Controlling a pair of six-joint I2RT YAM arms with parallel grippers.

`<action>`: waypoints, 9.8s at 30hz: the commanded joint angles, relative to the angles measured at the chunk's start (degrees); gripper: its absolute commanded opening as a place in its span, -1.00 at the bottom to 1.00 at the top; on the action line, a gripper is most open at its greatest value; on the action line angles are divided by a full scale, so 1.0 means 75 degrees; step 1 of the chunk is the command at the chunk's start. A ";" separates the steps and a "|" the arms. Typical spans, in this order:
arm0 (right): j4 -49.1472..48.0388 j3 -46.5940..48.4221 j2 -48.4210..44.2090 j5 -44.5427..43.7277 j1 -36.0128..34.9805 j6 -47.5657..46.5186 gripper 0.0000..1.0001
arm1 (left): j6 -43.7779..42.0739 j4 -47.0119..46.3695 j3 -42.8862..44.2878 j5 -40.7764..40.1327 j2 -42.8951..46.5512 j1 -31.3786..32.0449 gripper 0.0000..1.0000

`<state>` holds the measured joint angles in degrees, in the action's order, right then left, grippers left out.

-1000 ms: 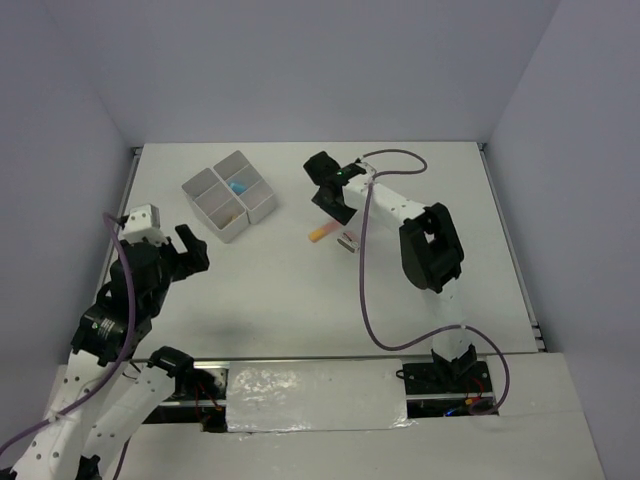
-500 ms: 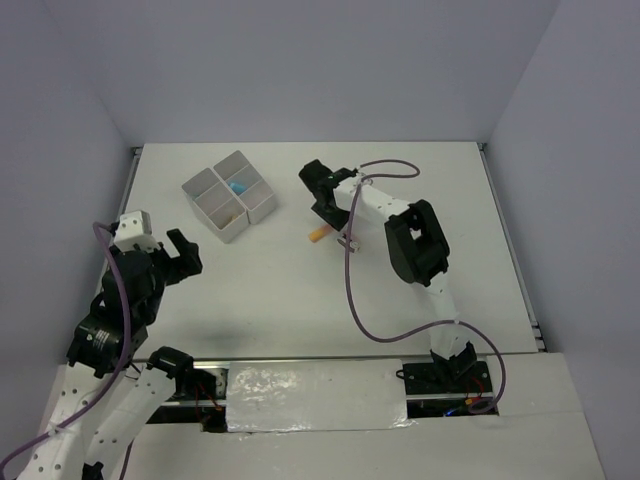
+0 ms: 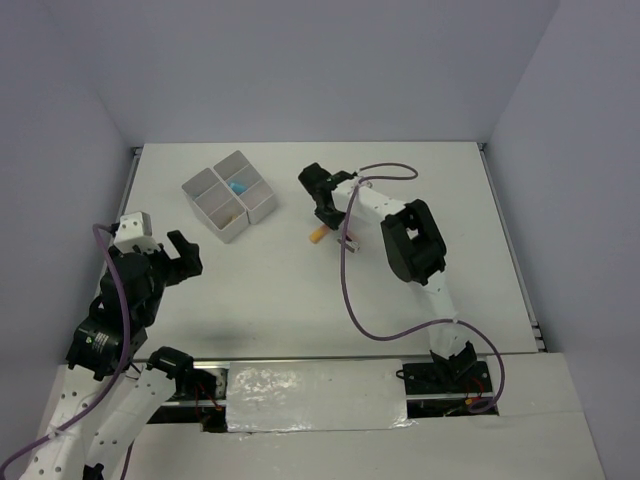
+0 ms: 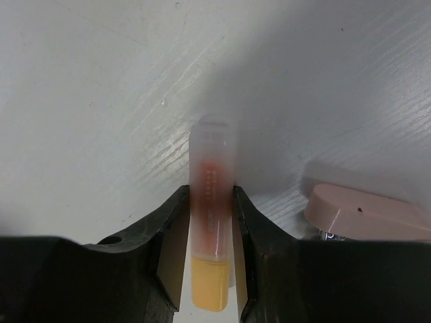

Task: Sort the stationery into containers
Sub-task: Pick up the pen from the center of the board, then place the pen in the storage box, then pick up the stapler from the center of the board.

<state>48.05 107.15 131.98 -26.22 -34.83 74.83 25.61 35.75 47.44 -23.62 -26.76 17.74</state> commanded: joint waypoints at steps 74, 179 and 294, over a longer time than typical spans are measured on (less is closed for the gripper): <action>-0.3524 -0.5557 -0.8035 -0.0817 -0.1989 -0.0766 -1.00 | 0.3043 -0.9138 -0.0454 0.6489 -0.5924 0.2393 -0.34; -0.4298 -0.8299 -1.1257 0.2558 -0.0302 -0.3707 0.34 | -0.1035 0.2147 0.8662 0.2575 -1.0725 -0.0525 -1.00; -0.6053 -0.7161 -0.6519 0.4260 -0.0520 -0.8419 -0.78 | 0.3077 -0.4389 -0.1018 0.5529 -0.2325 -0.0409 0.96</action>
<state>15.03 55.64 91.94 4.14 -32.97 7.66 39.38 14.79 39.42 14.31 -43.53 12.47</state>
